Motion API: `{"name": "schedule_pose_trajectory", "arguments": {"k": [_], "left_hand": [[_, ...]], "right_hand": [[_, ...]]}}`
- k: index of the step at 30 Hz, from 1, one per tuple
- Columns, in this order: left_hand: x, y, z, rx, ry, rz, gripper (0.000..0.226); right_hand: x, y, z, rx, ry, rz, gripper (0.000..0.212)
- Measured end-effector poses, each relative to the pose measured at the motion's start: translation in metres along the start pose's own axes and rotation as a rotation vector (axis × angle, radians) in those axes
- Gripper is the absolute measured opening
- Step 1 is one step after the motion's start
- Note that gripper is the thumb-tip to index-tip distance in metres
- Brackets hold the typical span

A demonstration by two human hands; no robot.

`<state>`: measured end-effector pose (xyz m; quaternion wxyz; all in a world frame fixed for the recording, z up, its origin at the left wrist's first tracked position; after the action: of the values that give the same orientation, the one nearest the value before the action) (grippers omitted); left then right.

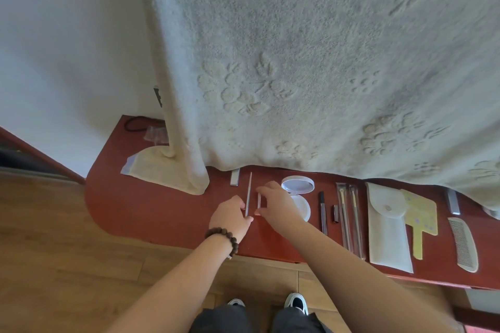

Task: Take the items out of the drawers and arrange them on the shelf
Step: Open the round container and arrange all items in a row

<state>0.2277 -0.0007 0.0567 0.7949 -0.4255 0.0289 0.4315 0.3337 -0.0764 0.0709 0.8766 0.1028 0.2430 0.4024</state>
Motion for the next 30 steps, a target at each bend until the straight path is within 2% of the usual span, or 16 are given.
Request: {"name": "schedule_pose_trajectory", "arguments": {"k": [3, 6, 11, 13, 15, 18, 20, 22, 25, 30], "left_hand": [[-0.003, -0.003, -0.006, 0.073, 0.004, -0.022, 0.024], [-0.003, -0.005, -0.008, 0.122, -0.009, -0.034, 0.024], [-0.005, -0.007, -0.007, 0.188, -0.007, -0.059, 0.037], [-0.011, -0.010, -0.003, 0.231, -0.098, -0.166, 0.038], [-0.022, -0.017, -0.001, 0.248, -0.206, -0.357, 0.038], [-0.033, -0.015, -0.017, 0.325, -0.146, -0.467, 0.068], [-0.035, -0.008, -0.036, 0.442, -0.047, -0.453, 0.085], [-0.035, -0.002, -0.051, 0.508, 0.007, -0.430, 0.090], [-0.035, 0.001, -0.064, 0.527, 0.024, -0.395, 0.090], [-0.036, -0.001, -0.072, 0.552, 0.009, -0.380, 0.085]], "right_hand": [[0.004, -0.001, -0.011, -0.137, 0.031, 0.042, 0.055], [0.005, -0.003, -0.015, -0.173, 0.032, 0.041, 0.056], [-0.004, -0.002, -0.008, -0.121, -0.007, 0.079, 0.071], [-0.017, -0.004, 0.002, -0.066, -0.081, 0.115, 0.066], [-0.038, -0.016, 0.014, -0.005, -0.222, 0.111, 0.061], [-0.071, -0.049, 0.023, -0.042, -0.447, -0.025, 0.074], [-0.080, -0.070, 0.014, -0.160, -0.405, -0.163, 0.096], [-0.079, -0.083, 0.000, -0.272, -0.289, -0.237, 0.108], [-0.072, -0.085, -0.010, -0.325, -0.249, -0.242, 0.104], [-0.065, -0.081, -0.012, -0.281, -0.264, -0.253, 0.090]]}}
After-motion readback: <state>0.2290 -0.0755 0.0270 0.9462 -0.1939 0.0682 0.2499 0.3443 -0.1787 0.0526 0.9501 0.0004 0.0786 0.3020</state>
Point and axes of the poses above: each hand's wrist, its own x-axis towards the middle knuckle, its own z-axis out of the back of the hand, y = z × x, the point moved 6 cm from there along x, towards the middle knuckle, and after that the axes turned 10 degrees about -x, right-handed, at the moved point
